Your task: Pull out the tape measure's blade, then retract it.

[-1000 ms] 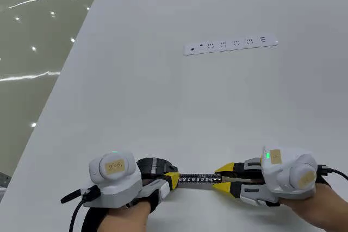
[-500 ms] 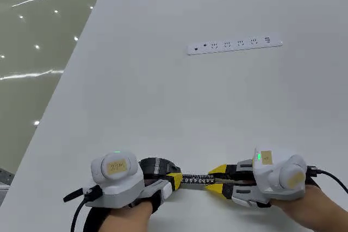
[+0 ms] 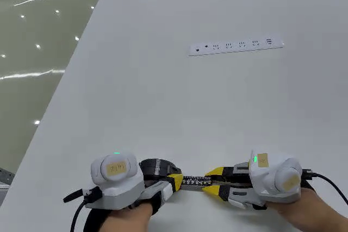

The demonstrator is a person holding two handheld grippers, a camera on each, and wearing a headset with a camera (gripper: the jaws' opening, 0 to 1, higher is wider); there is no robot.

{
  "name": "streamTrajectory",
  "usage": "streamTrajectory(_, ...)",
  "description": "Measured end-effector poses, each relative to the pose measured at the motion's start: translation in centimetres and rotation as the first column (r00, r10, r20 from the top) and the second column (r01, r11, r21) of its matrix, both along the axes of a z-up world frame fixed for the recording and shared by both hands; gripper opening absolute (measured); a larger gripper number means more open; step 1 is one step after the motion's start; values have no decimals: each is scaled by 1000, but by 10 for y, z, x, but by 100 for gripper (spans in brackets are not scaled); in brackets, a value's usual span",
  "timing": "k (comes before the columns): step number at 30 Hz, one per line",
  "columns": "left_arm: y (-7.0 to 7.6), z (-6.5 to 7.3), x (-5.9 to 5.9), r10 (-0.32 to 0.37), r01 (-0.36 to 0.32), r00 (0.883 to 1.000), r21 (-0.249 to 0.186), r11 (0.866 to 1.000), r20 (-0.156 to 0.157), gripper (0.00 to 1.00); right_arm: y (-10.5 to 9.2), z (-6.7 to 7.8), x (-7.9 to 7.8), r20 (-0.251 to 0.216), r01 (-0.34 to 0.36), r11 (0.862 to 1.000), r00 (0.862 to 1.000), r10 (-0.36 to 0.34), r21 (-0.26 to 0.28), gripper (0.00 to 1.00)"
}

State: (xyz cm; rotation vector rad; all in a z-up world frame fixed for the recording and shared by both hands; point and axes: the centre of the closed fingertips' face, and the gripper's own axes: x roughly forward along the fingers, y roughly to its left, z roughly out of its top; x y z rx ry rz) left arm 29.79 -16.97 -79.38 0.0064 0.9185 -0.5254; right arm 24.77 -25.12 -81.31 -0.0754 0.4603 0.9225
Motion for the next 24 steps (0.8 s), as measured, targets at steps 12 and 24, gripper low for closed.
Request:
streamTrajectory(12,0,0,1,0,0,1000,4,1000,12,60,0,0,-1,5,6,1000,1000,-6,1,12)
streamTrajectory(24,0,0,1,5,-5,1000,22,1000,9,57,-1,0,0,13,7,1000,1000,-7,-16,12)
